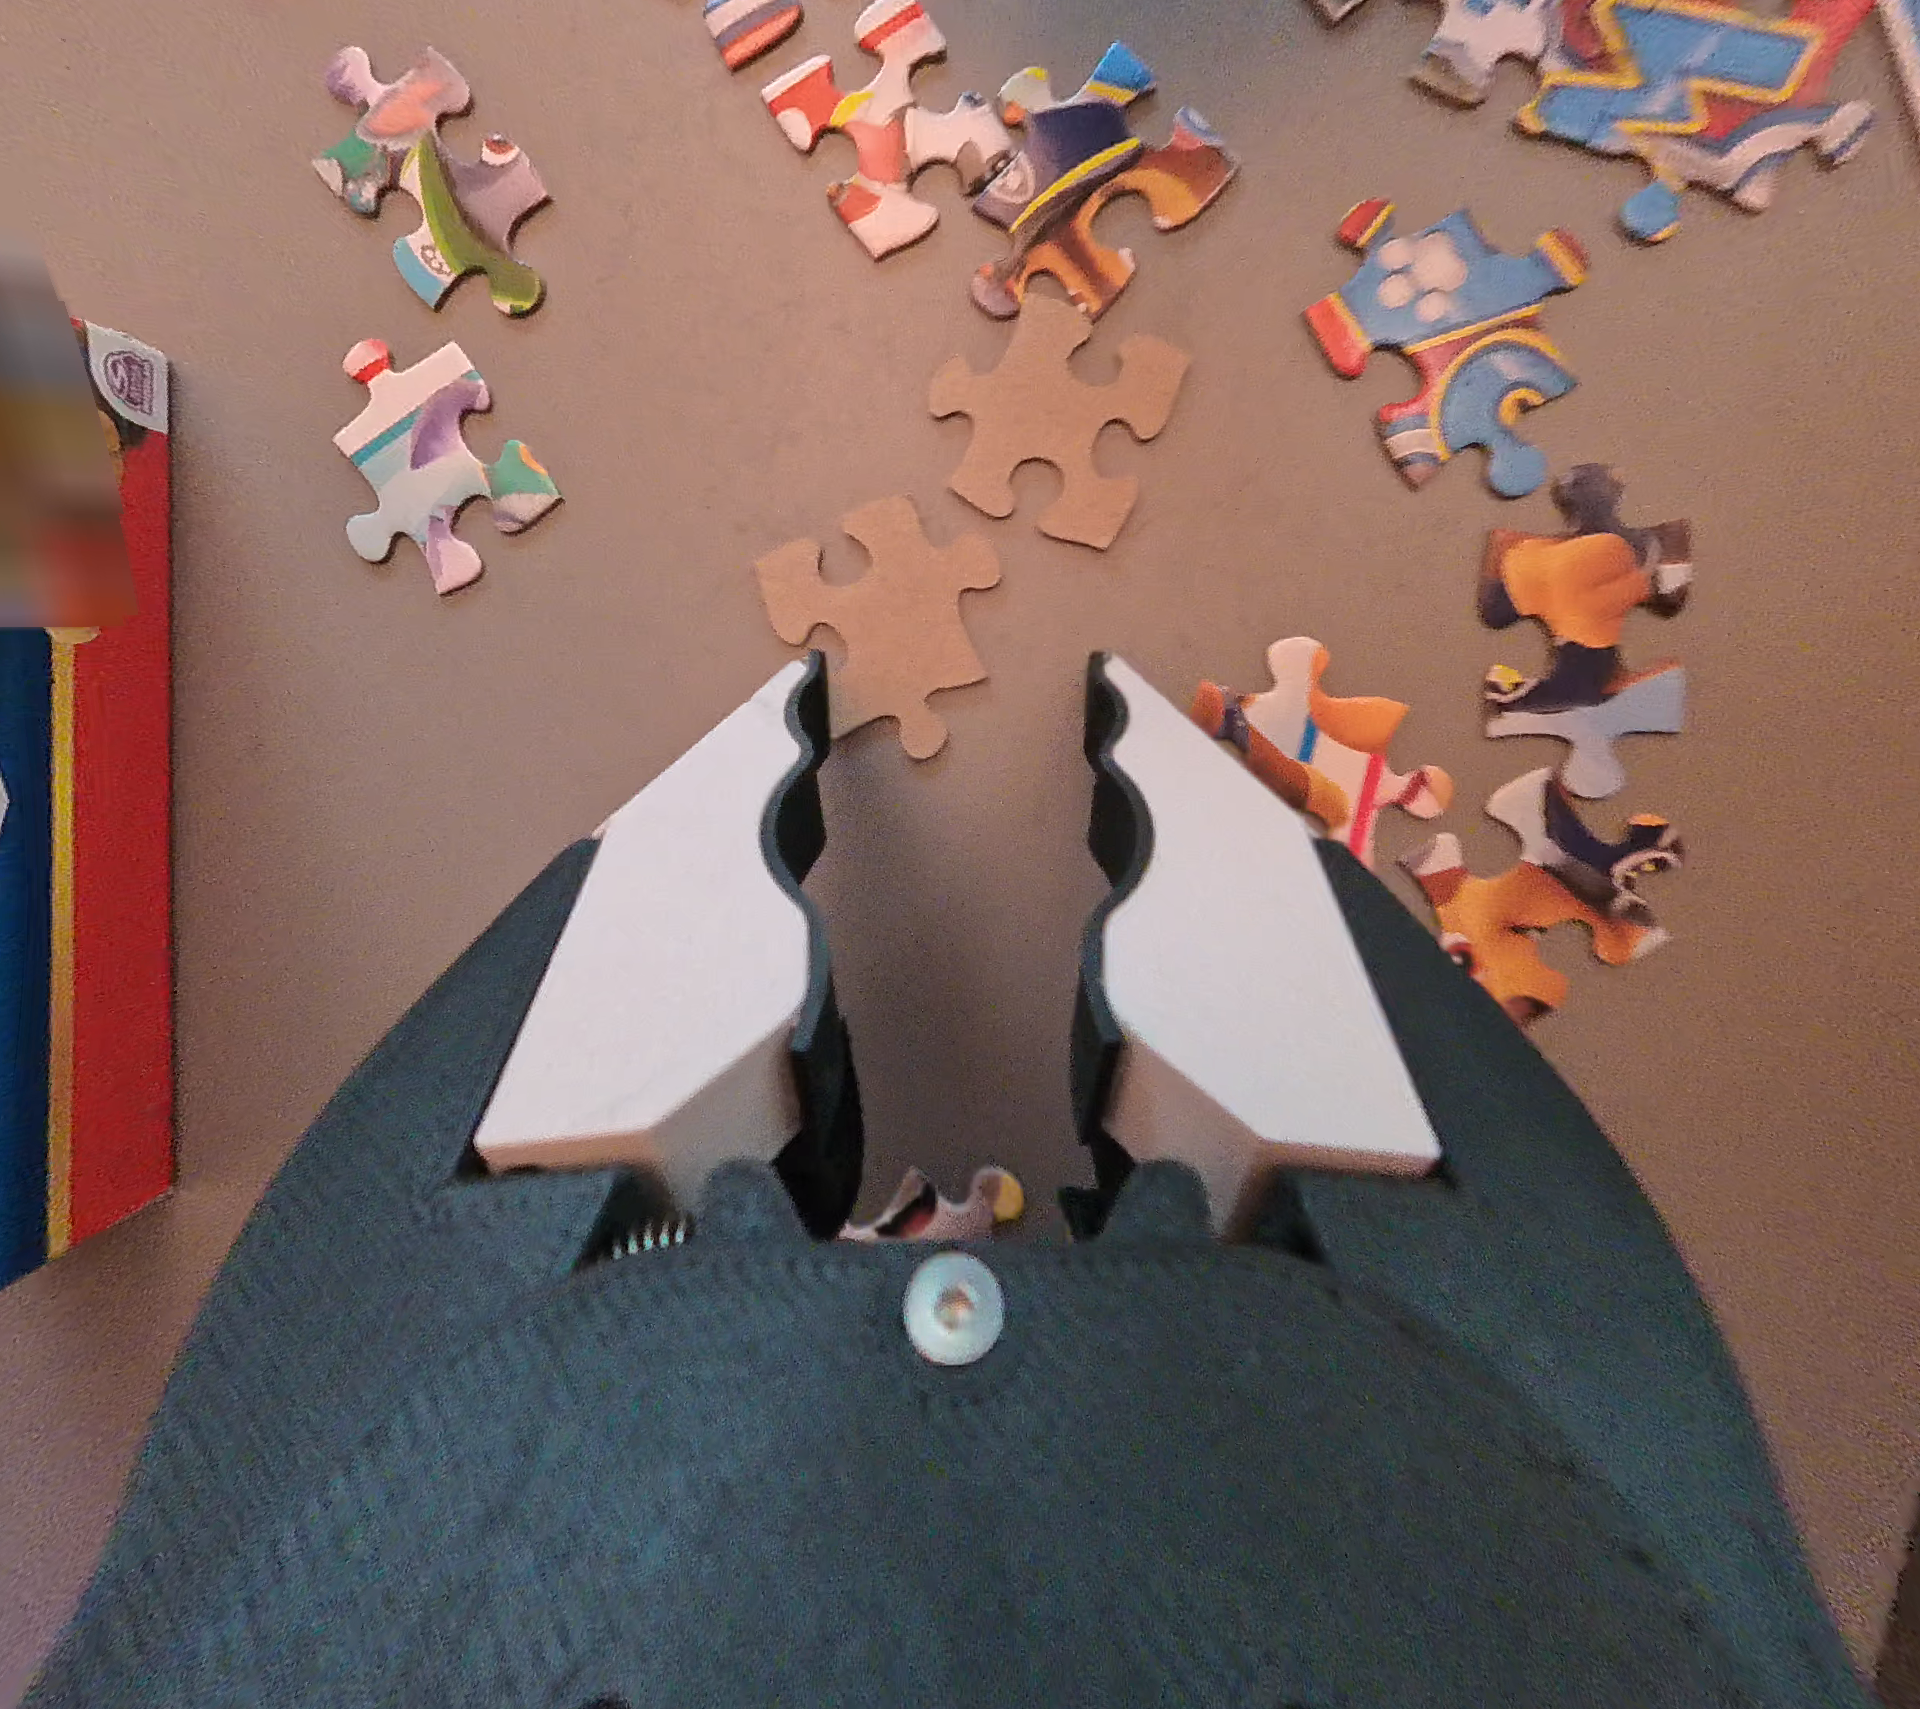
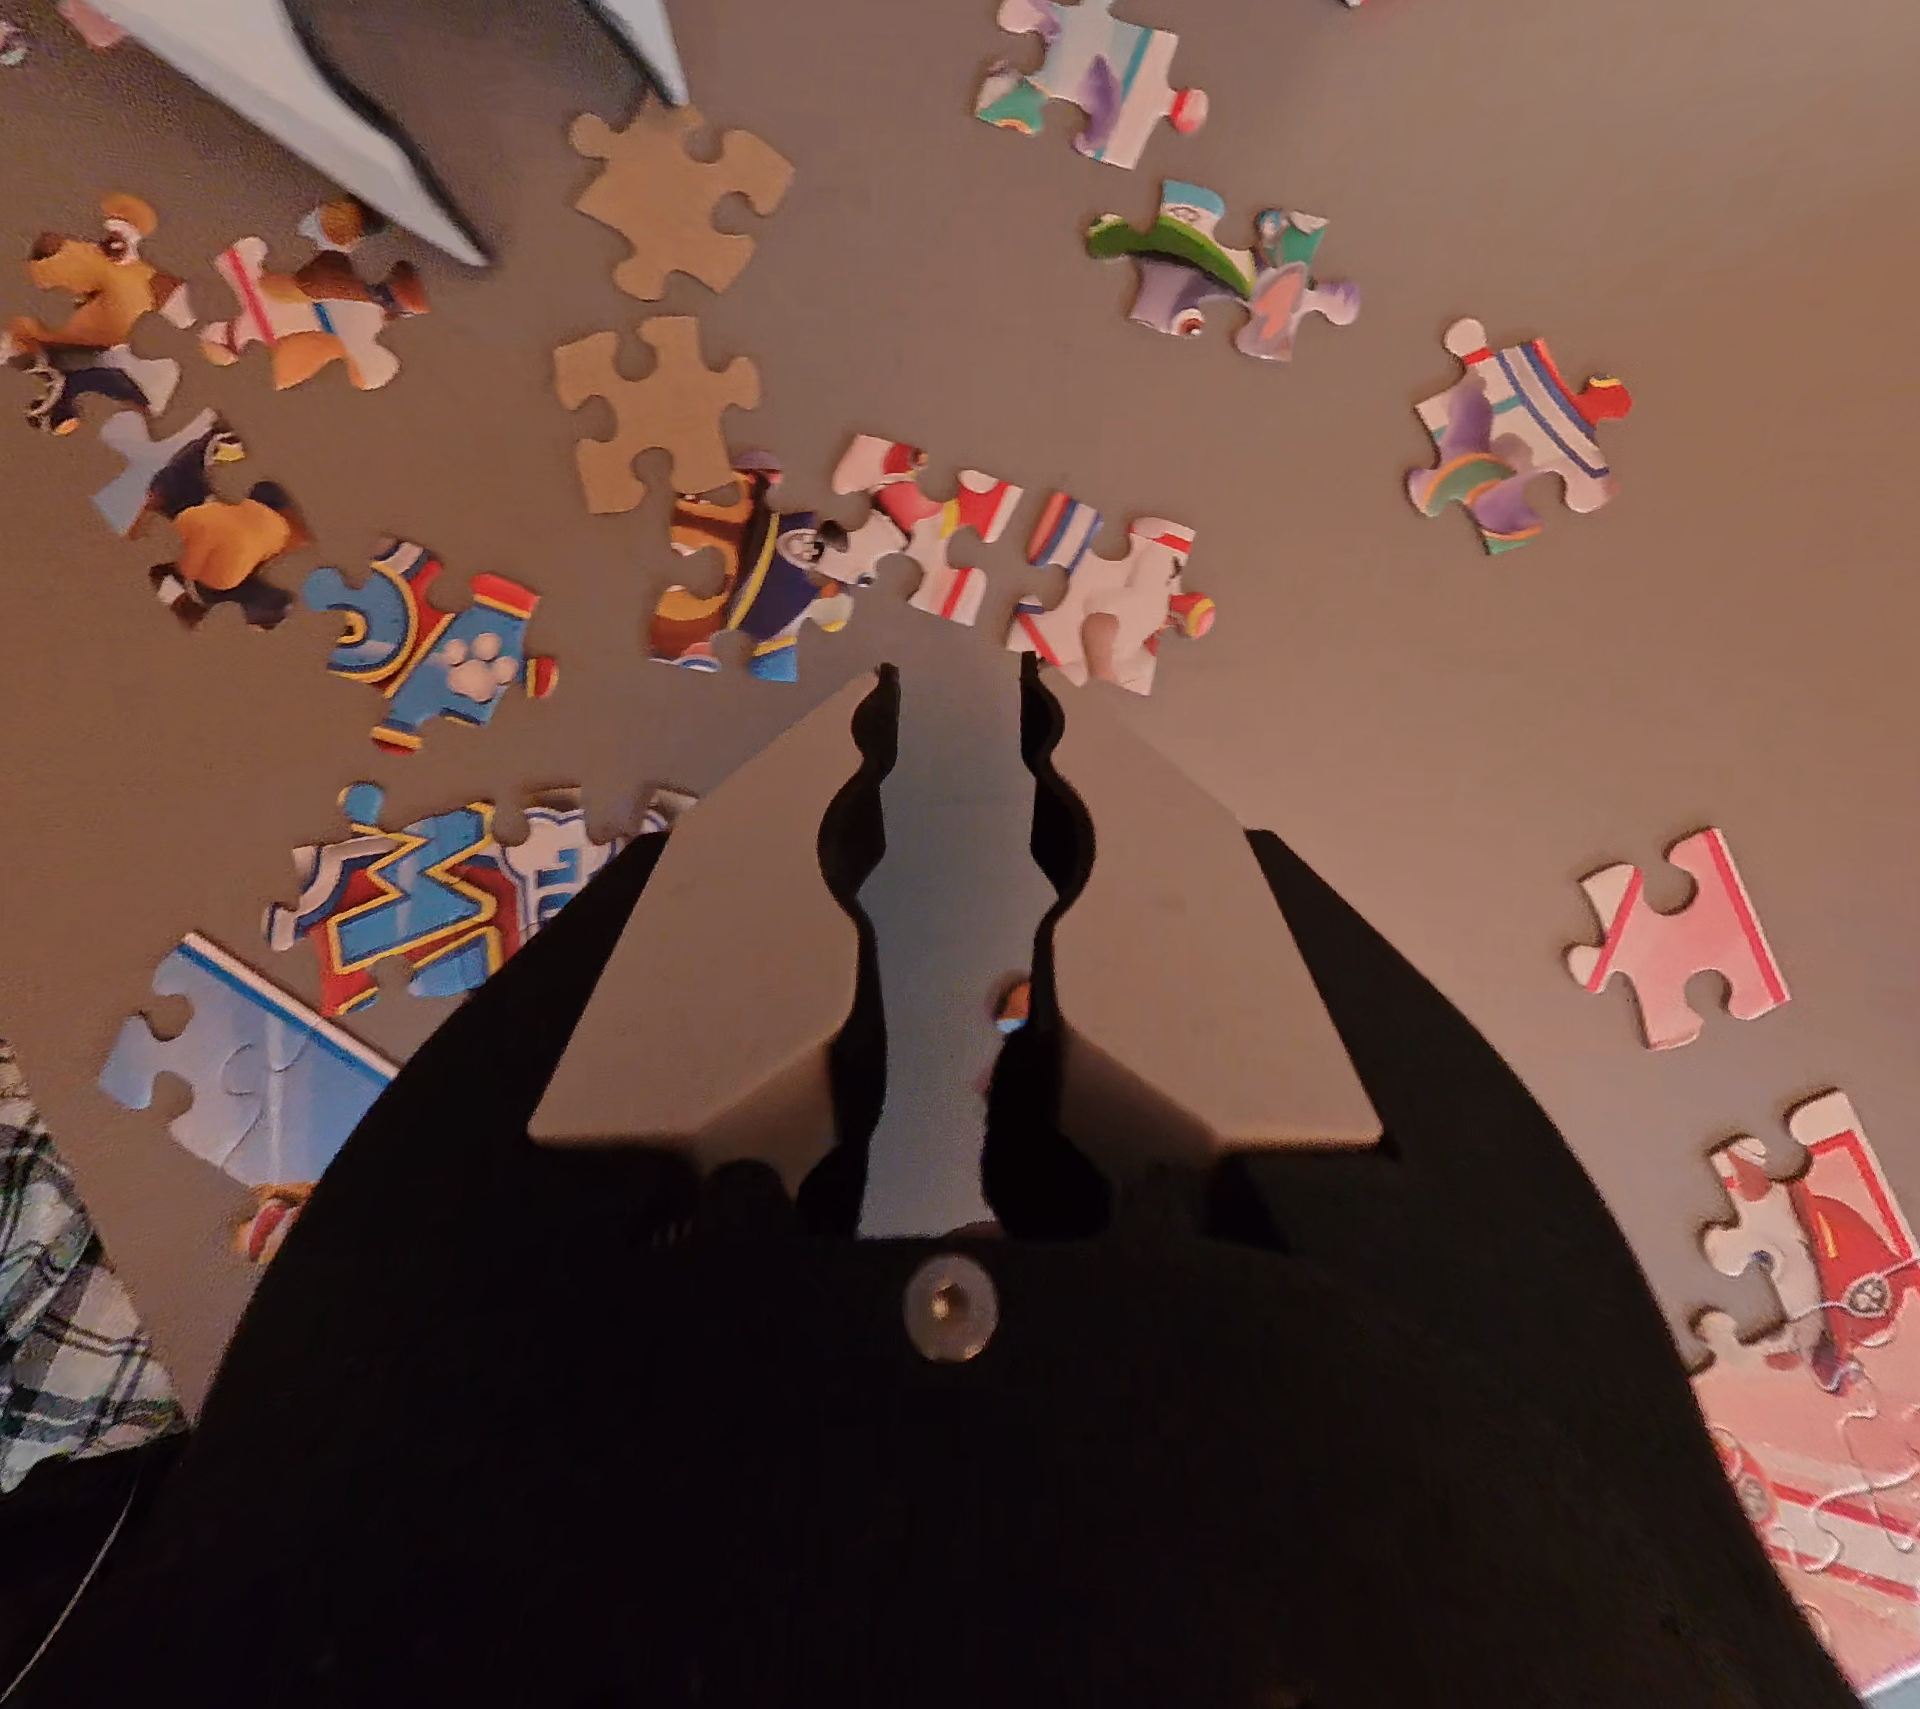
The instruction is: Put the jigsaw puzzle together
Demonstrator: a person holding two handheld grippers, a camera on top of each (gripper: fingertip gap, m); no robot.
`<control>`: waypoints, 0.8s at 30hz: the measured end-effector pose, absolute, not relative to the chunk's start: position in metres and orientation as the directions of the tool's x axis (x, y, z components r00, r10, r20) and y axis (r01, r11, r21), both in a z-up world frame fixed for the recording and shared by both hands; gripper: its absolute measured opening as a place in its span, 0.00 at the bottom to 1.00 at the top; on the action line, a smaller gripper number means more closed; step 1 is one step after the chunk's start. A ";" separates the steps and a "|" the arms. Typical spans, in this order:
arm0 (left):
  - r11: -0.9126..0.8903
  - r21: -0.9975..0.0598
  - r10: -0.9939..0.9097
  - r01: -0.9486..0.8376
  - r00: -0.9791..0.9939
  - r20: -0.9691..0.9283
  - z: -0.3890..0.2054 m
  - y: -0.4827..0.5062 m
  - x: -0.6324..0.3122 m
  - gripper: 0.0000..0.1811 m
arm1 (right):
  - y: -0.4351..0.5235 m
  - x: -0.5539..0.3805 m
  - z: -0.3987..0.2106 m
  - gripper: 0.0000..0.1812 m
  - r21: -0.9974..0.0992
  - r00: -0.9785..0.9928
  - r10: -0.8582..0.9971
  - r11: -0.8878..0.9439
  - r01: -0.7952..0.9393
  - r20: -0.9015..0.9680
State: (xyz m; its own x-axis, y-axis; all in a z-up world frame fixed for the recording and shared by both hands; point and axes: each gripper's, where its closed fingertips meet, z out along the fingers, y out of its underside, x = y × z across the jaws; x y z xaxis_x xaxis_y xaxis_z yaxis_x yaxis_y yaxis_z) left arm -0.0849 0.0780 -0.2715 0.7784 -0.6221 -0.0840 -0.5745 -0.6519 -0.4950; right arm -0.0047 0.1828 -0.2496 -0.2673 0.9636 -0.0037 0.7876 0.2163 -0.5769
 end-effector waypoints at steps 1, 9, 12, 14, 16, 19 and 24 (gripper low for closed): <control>-0.650 -0.488 -0.628 -0.583 0.773 -0.087 -0.274 0.080 -0.084 0.26 | 0.178 -0.003 -0.249 0.12 -0.582 -0.276 0.961 0.222 0.782 -0.004; -0.637 -0.508 -0.630 -0.580 0.771 -0.091 -0.275 0.090 -0.080 0.09 | 0.171 0.006 -0.242 0.11 -0.619 -0.283 0.959 0.219 0.755 -0.006; -0.621 -0.503 -0.642 -0.601 0.758 -0.113 -0.275 0.089 -0.078 0.06 | 0.170 0.010 -0.240 0.11 -0.622 -0.284 0.959 0.220 0.752 -0.004; -0.610 -0.502 -0.653 -0.613 0.748 -0.119 -0.275 0.087 -0.075 0.02 | 0.168 0.012 -0.238 0.11 -0.625 -0.292 0.956 0.224 0.748 -0.006; -0.602 -0.502 -0.658 -0.621 0.742 -0.129 -0.275 0.087 -0.074 0.00 | 0.166 0.015 -0.236 0.11 -0.626 -0.295 0.955 0.230 0.745 -0.001; -0.597 -0.498 -0.662 -0.629 0.737 -0.137 -0.275 0.087 -0.074 0.00 | 0.164 0.021 -0.233 0.11 -0.625 -0.298 0.955 0.235 0.744 0.005; -0.590 -0.504 -0.659 -0.631 0.737 -0.151 -0.273 0.088 -0.075 0.00 | 0.165 0.040 -0.226 0.11 -0.627 -0.286 0.958 0.231 0.744 0.014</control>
